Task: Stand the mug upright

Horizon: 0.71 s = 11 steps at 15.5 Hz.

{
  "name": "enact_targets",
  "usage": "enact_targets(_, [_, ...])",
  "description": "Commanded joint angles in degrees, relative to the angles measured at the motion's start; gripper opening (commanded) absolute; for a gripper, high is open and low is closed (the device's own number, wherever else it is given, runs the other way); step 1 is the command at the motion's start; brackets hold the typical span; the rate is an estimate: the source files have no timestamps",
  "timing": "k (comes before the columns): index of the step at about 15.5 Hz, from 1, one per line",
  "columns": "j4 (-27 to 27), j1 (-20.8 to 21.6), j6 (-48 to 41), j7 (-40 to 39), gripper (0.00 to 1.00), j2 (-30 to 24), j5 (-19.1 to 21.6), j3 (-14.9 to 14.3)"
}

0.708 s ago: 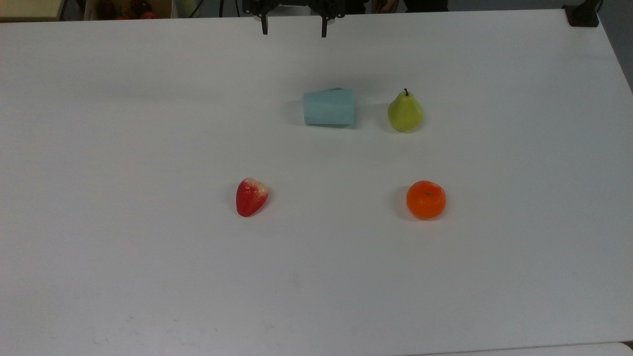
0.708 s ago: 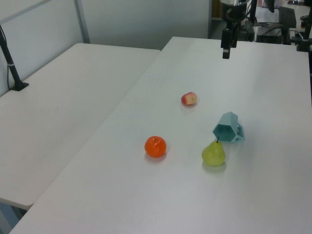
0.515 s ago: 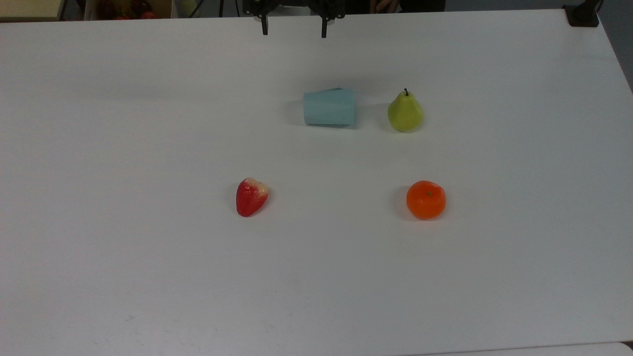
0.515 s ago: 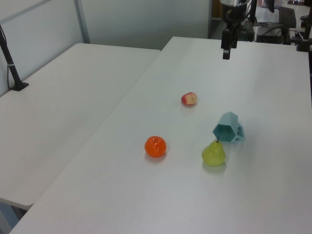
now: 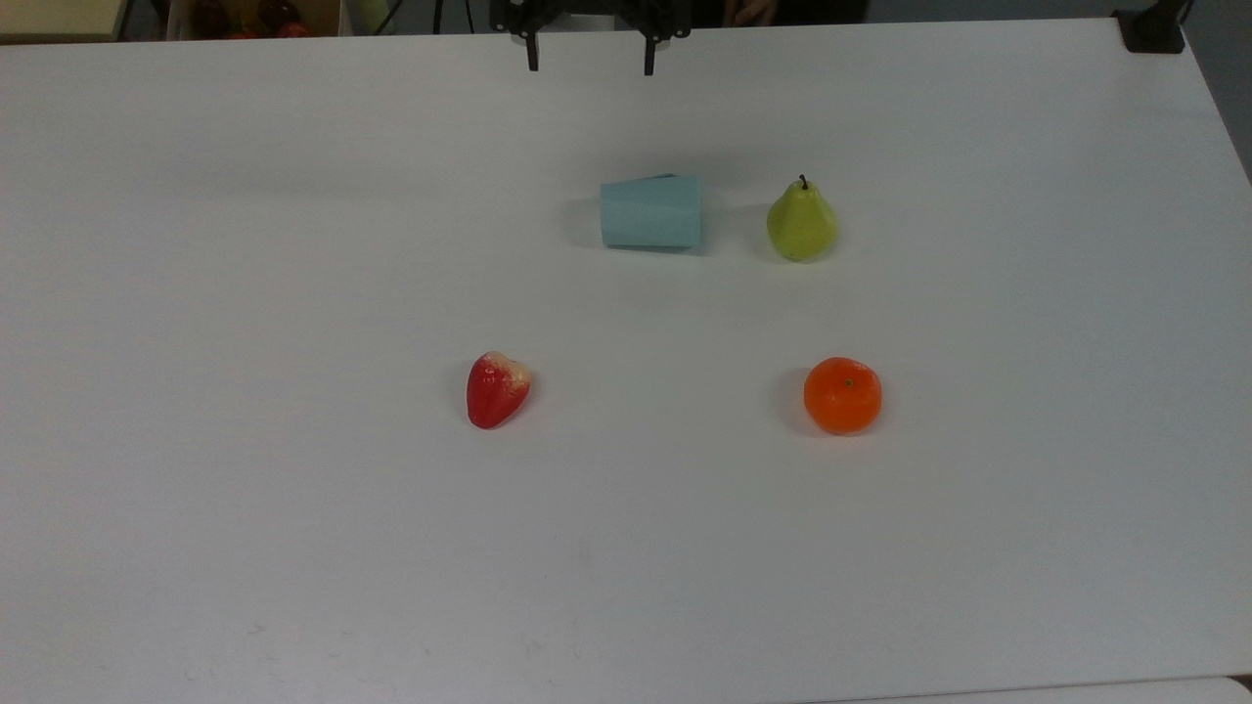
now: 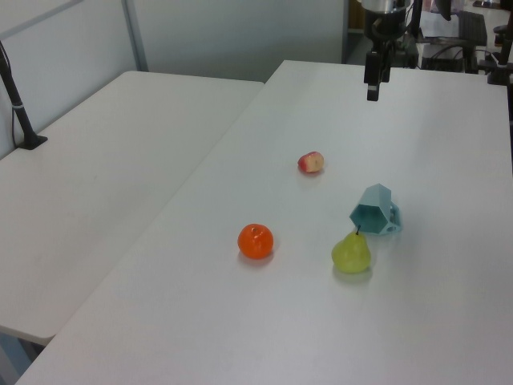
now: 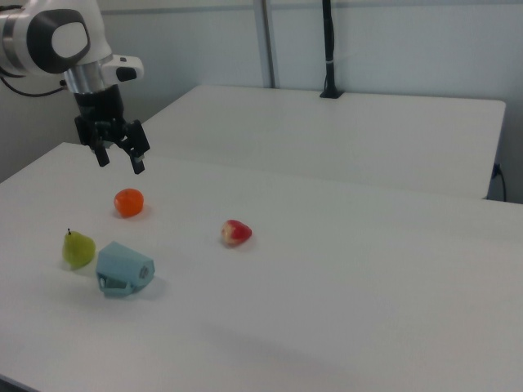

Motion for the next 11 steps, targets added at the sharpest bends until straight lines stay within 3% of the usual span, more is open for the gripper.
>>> enact_targets(1, [-3.24, 4.87, -0.21, 1.35, 1.00, -1.14, -5.37, -0.07])
enact_targets(11, [-9.05, 16.22, -0.64, 22.94, 1.00, 5.26, -23.57, 1.95])
